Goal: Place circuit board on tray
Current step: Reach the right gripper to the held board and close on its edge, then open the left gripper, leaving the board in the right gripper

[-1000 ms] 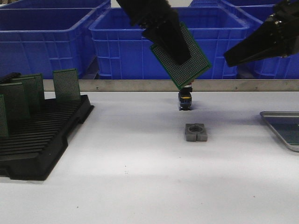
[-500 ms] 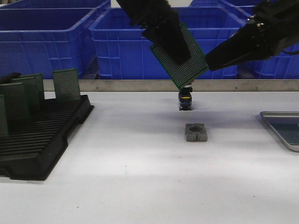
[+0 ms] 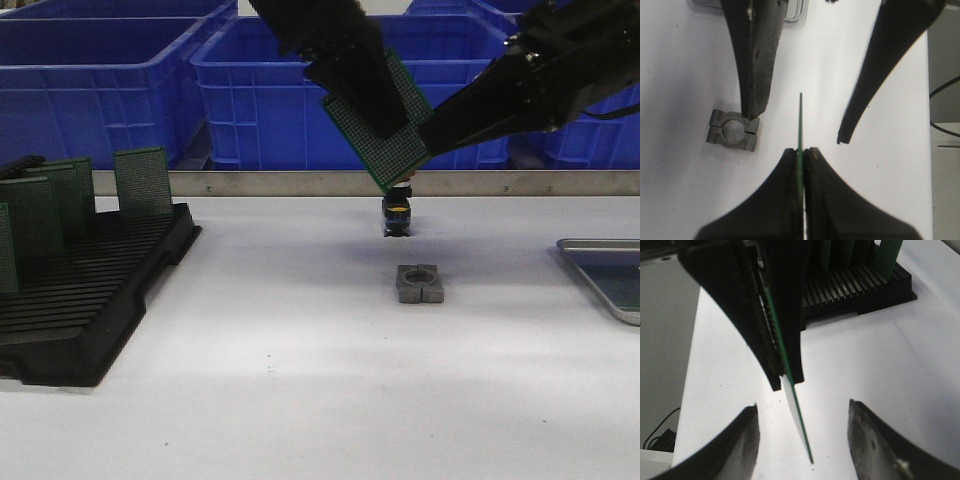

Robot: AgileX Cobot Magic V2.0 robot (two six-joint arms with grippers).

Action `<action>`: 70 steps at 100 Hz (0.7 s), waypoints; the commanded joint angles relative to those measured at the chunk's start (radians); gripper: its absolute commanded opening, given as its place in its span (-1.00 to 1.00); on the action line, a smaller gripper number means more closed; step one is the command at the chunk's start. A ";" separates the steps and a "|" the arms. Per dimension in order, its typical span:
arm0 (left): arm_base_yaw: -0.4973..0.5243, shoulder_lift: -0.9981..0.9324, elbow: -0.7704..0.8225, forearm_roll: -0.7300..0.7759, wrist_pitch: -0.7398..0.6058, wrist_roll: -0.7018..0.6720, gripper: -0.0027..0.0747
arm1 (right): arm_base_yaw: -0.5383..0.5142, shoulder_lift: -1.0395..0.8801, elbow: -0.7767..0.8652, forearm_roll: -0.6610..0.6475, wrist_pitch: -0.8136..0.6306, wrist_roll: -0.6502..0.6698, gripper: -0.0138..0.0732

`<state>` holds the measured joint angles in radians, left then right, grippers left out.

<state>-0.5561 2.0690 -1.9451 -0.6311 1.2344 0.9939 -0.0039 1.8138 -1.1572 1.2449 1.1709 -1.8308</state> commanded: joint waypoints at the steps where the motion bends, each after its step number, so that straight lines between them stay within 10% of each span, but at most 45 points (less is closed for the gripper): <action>1: -0.008 -0.068 -0.033 -0.055 0.042 -0.005 -0.98 | 0.003 -0.044 -0.027 0.063 0.156 -0.013 0.18; 53: -0.008 -0.068 -0.033 -0.055 0.042 -0.005 -0.98 | 0.046 -0.044 -0.027 0.063 0.106 -0.002 -0.85; 70: -0.008 -0.068 -0.033 -0.055 0.042 -0.005 -0.98 | 0.046 -0.044 -0.027 0.063 0.096 0.014 -0.83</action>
<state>-0.5561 2.0690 -1.9451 -0.6332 1.2658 1.0039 0.0414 1.8138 -1.1572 1.2297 1.1766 -1.8431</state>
